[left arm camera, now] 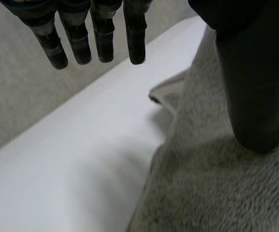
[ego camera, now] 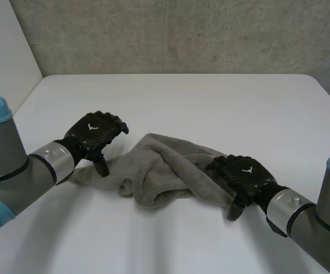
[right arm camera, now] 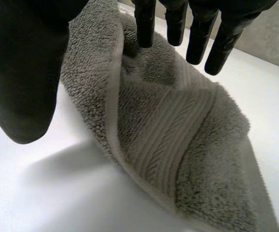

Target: Fold the towel.

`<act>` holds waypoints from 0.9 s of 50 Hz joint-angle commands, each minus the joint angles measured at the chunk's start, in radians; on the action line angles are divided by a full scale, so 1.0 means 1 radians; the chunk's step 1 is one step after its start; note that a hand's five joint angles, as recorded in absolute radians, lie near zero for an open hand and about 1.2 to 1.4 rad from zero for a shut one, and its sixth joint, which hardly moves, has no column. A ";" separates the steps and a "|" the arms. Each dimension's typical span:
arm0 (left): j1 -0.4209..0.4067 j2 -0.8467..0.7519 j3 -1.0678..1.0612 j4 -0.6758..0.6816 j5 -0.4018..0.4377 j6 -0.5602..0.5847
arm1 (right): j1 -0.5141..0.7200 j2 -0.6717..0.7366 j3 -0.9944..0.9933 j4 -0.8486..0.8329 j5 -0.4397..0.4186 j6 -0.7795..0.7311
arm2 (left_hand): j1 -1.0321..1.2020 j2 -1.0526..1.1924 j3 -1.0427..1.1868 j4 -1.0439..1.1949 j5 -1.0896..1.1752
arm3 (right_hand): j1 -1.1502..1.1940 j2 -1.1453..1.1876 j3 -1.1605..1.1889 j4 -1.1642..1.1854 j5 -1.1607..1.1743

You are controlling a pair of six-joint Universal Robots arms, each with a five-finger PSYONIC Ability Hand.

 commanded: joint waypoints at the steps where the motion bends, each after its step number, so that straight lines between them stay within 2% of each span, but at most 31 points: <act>1: 0.004 -0.111 0.065 -0.084 -0.045 -0.036 | 0.021 0.041 -0.018 -0.024 0.000 0.001 | -0.050 -0.036 -0.051 -0.059 0.004 | 0.065 0.056 -0.043 -0.076 0.071; 4: 0.002 -0.149 0.085 -0.141 -0.046 -0.036 | 0.024 0.050 -0.024 -0.026 0.000 0.001 | -0.042 -0.028 -0.051 -0.059 0.013 | 0.131 0.121 -0.043 -0.076 0.136; 6: -0.001 -0.160 0.092 -0.167 -0.046 -0.036 | 0.024 0.064 -0.032 -0.027 -0.002 0.003 | -0.033 -0.019 -0.051 -0.059 0.022 | 0.381 0.372 -0.043 -0.076 0.387; 7: -0.001 -0.164 0.094 -0.190 -0.046 -0.036 | 0.024 0.064 -0.032 -0.027 -0.002 0.003 | 0.005 0.019 -0.051 -0.059 0.060 | 0.383 0.374 -0.043 -0.076 0.388; 8: -0.004 -0.164 0.095 -0.213 -0.046 -0.036 | 0.024 0.067 -0.035 -0.029 -0.005 0.003 | 0.107 0.121 -0.051 -0.059 0.162 | 0.621 0.612 -0.043 -0.076 0.627; 9: -0.004 -0.164 0.095 -0.213 -0.046 -0.036 | 0.024 0.069 -0.039 -0.029 -0.006 0.001 | 0.108 0.122 -0.051 -0.059 0.163 | 0.830 0.821 -0.043 -0.076 0.835; 10: -0.007 -0.164 0.094 -0.230 -0.046 -0.038 | 0.024 0.069 -0.039 -0.029 -0.006 0.001 | 0.181 0.195 -0.051 -0.059 0.236 | 0.832 0.823 -0.043 -0.076 0.838; 11: -0.009 -0.163 0.089 -0.242 -0.046 -0.038 | 0.020 0.067 -0.046 -0.026 -0.011 0.000 | 0.214 0.227 -0.051 -0.059 0.268 | 1.071 1.061 -0.043 -0.076 1.076; 13: -0.010 -0.158 0.085 -0.250 -0.046 -0.038 | 0.011 0.060 -0.050 -0.026 -0.017 -0.006 | 0.225 0.239 -0.051 -0.059 0.280 | 1.153 1.144 -0.043 -0.076 1.159; 27: -0.013 -0.105 0.037 -0.249 -0.048 -0.044 | -0.069 0.000 -0.020 0.025 -0.086 -0.066 | 0.226 0.239 -0.051 -0.059 0.280 | 1.154 1.145 -0.043 -0.076 1.159; 29: -0.012 -0.100 0.031 -0.247 -0.048 -0.044 | -0.074 -0.009 -0.020 0.033 -0.088 -0.072 | 0.275 0.289 -0.051 -0.059 0.330 | 1.154 1.145 -0.043 -0.076 1.159; 31: -0.007 -0.094 0.020 -0.246 -0.048 -0.046 | -0.080 -0.020 -0.020 0.037 -0.089 -0.074 | 0.524 0.538 -0.051 -0.059 0.579 | 1.154 1.145 -0.043 -0.076 1.159; 32: -0.007 -0.094 0.020 -0.245 -0.048 -0.046 | -0.084 -0.034 -0.021 0.042 -0.089 -0.074 | 0.525 0.539 -0.051 -0.059 0.580 | 1.154 1.145 -0.043 -0.076 1.159; 34: -0.004 -0.080 0.009 -0.244 -0.048 -0.046 | -0.089 -0.048 -0.021 0.046 -0.089 -0.074 | 0.726 0.740 -0.051 -0.059 0.781 | 1.154 1.145 -0.043 -0.076 1.159; 35: -0.004 -0.080 0.009 -0.244 -0.048 -0.046 | -0.092 -0.058 -0.021 0.056 -0.091 -0.074 | 0.728 0.742 -0.051 -0.059 0.782 | 1.154 1.145 -0.043 -0.076 1.159; 39: -0.003 -0.046 -0.006 -0.245 -0.046 -0.047 | -0.094 -0.074 -0.027 0.089 -0.094 -0.083 | 0.965 0.979 -0.051 -0.059 1.020 | 1.154 1.145 -0.043 -0.076 1.159; 45: 0.002 0.023 -0.035 -0.242 -0.045 -0.070 | -0.094 -0.132 -0.050 0.197 -0.109 -0.150 | 0.895 0.909 -0.051 -0.059 0.950 | 1.154 1.145 -0.043 -0.076 1.159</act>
